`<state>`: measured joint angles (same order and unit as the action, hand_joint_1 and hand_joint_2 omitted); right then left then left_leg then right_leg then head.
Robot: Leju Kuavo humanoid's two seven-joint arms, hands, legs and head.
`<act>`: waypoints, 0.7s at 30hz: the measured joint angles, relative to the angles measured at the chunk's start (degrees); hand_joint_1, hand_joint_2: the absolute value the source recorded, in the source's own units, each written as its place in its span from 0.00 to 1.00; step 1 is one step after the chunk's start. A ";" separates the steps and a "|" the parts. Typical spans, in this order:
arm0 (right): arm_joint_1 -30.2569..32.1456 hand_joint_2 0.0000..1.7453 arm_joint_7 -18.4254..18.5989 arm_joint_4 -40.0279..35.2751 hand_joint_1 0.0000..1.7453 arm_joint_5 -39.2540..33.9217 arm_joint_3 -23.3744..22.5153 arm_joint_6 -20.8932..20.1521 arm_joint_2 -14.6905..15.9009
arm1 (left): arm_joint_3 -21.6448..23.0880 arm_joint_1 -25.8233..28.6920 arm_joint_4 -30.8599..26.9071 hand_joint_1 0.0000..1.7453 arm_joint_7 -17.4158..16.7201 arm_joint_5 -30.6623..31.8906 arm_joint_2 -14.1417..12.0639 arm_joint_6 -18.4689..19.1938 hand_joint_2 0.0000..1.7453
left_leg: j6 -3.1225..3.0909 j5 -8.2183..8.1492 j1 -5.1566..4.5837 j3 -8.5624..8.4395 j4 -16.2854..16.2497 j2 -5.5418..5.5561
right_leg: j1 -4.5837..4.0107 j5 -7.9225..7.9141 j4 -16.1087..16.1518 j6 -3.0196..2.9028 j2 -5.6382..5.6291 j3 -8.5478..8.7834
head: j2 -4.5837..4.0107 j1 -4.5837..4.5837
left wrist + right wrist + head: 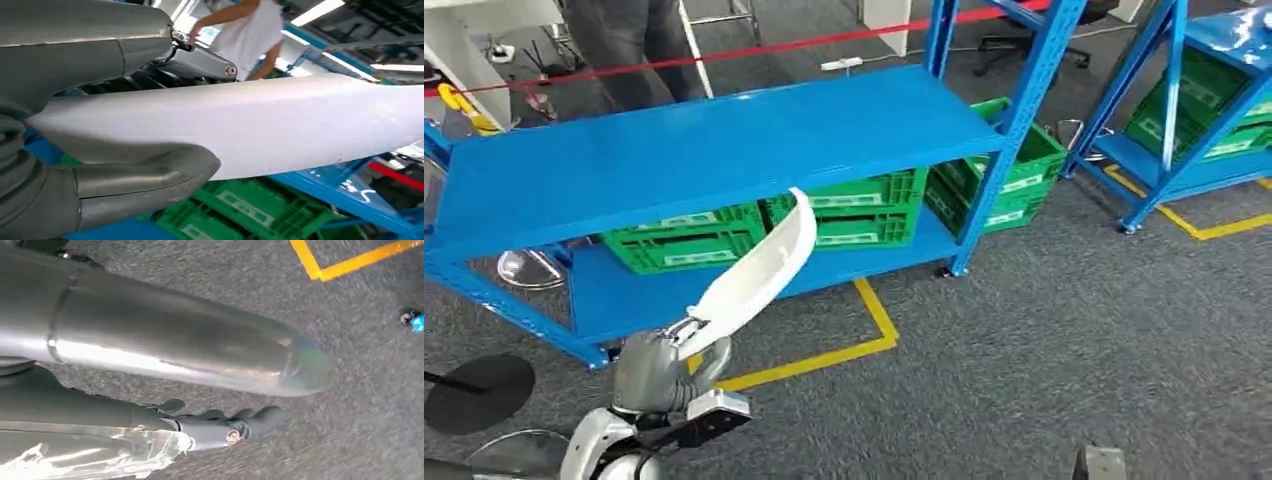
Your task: Take the parts from the cabinet and place them on the table.
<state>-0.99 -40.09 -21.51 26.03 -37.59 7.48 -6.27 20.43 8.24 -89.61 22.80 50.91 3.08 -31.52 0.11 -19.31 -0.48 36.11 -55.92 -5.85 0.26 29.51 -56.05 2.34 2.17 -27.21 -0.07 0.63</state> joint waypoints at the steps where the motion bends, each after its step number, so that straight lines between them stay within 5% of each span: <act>1: 0.33 0.00 0.00 -0.07 0.00 0.00 -0.31 -0.52 -0.37 | 0.00 0.00 0.04 1.00 0.04 -0.07 0.00 0.50 1.00 | 0.67 -1.48 0.28 0.31 -0.48 1.55 | 0.26 -0.77 0.02 -0.63 -0.24 -0.51 | 0.00 -0.09; 2: 0.51 0.00 0.04 -0.42 0.00 -0.04 -0.57 -1.21 -0.39 | 0.02 0.07 0.04 1.00 0.04 -0.07 0.02 0.94 1.00 | 1.15 -5.61 0.33 0.95 -2.75 3.73 | 0.33 -1.60 0.02 -1.06 -0.81 -1.48 | 0.00 -0.17; 3: 0.54 0.00 0.02 -1.00 0.00 -0.04 -0.77 -1.84 -0.46 | 0.02 0.04 0.04 1.00 0.06 -0.07 0.00 1.29 1.00 | 1.40 -9.47 0.44 1.85 -6.47 4.64 | 0.38 -2.42 -0.02 -1.32 -1.21 -2.38 | 0.00 -0.28; 5: 0.63 0.00 0.02 -1.55 0.00 -0.04 -1.07 -2.58 -0.72 | 0.02 -0.07 0.09 1.00 0.15 -0.07 0.02 1.60 1.00 | 1.51 -14.64 0.45 3.64 -15.11 5.18 | 0.35 -4.30 -0.19 -1.41 -2.57 -4.25 | 0.00 -0.37; 6: 0.87 0.00 0.02 -1.68 0.00 -0.07 -1.25 -2.67 -0.77 | 0.07 -0.15 0.11 1.00 0.22 -0.07 0.04 1.73 1.00 | 1.45 -14.63 0.45 3.65 -17.59 5.22 | 0.32 -5.06 -0.23 -1.33 -3.16 -5.33 | 0.00 -0.37; 8: 1.36 0.00 0.02 -1.97 0.00 -0.22 -1.73 -2.91 -0.94 | 0.07 -0.40 0.28 1.00 0.28 -0.11 0.22 2.04 1.00 | 1.14 -10.76 0.46 0.30 -15.31 5.29 | 0.34 -6.52 -0.39 -0.98 -4.20 -7.42 | 0.00 -0.39; 9: 1.46 0.00 0.02 -1.97 0.00 -0.33 -1.93 -3.09 -1.07 | 0.05 -0.60 0.31 1.00 0.31 -0.24 0.31 2.23 1.00 | 0.87 -8.82 0.46 -2.82 -11.12 5.66 | 0.38 -7.22 -0.49 -0.80 -4.78 -8.33 | 0.00 -0.37; 10: 1.43 0.00 0.02 -2.05 0.00 -0.46 -2.16 -3.26 -1.07 | 0.05 -0.84 0.31 1.00 0.44 -0.50 0.46 2.41 1.00 | 0.55 -8.31 0.51 -6.33 -6.10 7.18 | 0.46 -7.88 -0.58 -0.63 -5.32 -8.95 | 0.00 -0.39; 11: 1.44 0.00 0.02 -2.34 0.00 -0.61 -2.32 -3.43 -1.18 | 0.07 -1.07 0.31 1.00 0.54 -0.70 0.59 2.47 1.00 | 0.21 -9.54 0.47 -10.04 -1.26 9.54 | 0.32 -8.44 -0.66 -0.31 -5.78 -9.52 | 0.00 -0.37; 12: 1.35 0.00 0.00 -2.60 0.00 -0.72 -2.63 -3.52 -1.20 | 0.07 -1.28 0.31 1.00 0.63 -0.81 0.79 2.50 1.00 | -0.09 -10.59 0.71 -11.65 2.12 9.80 | 0.16 -9.05 -0.77 -0.06 -6.23 -9.92 | 0.00 -0.33; 15: 1.92 0.00 0.00 -2.78 0.00 -0.94 -3.52 -3.92 -1.23 | 0.05 -1.54 0.50 1.00 0.92 -3.20 1.14 3.79 1.00 | -0.86 -9.85 0.13 -10.66 1.80 8.49 | 0.60 -10.83 0.31 1.26 -7.64 -10.24 | 0.00 -0.22; 16: 2.20 0.00 0.00 -2.84 0.00 -1.01 -4.00 -4.13 -1.23 | -0.04 -1.75 0.68 1.00 1.22 -4.74 1.38 4.52 1.00 | -1.37 -9.20 0.55 -10.28 2.00 7.60 | 0.78 -10.66 -0.01 1.32 -7.17 -11.02 | 0.00 -0.44; 18: 2.29 0.00 0.02 -2.84 0.00 -2.01 -4.75 -5.43 -1.44 | -0.31 -1.85 0.87 1.00 1.46 -7.00 1.88 5.40 1.00 | -2.04 -8.25 0.44 -9.28 2.00 6.66 | 0.62 -5.14 -6.29 1.50 -3.87 -13.57 | 0.00 0.46; 20: 1.99 0.00 0.02 -2.84 0.00 -3.15 -5.84 -7.28 -1.51 | -0.94 -1.77 1.05 1.00 1.95 -9.62 2.05 6.69 1.00 | -2.00 -7.32 0.28 -8.03 1.94 5.22 | 0.64 0.13 -16.25 1.99 -2.83 -16.79 | 0.00 0.46; 21: 2.07 0.00 0.02 -2.84 0.00 -3.17 -6.34 -7.50 -1.51 | -1.40 -1.70 1.07 1.00 2.23 -11.35 2.27 7.88 1.00 | -1.97 -6.93 0.27 -7.58 1.88 4.58 | 0.65 1.13 -18.66 2.14 -2.63 -17.00 | 0.00 0.39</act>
<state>1.07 -40.06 -24.35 22.86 -43.93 -0.02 -7.78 19.04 6.54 -88.54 25.03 39.55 5.36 -23.64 -1.86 -26.24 -0.20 28.53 -54.04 -1.28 0.91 30.64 -74.71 4.48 -0.46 -44.22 -0.07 1.03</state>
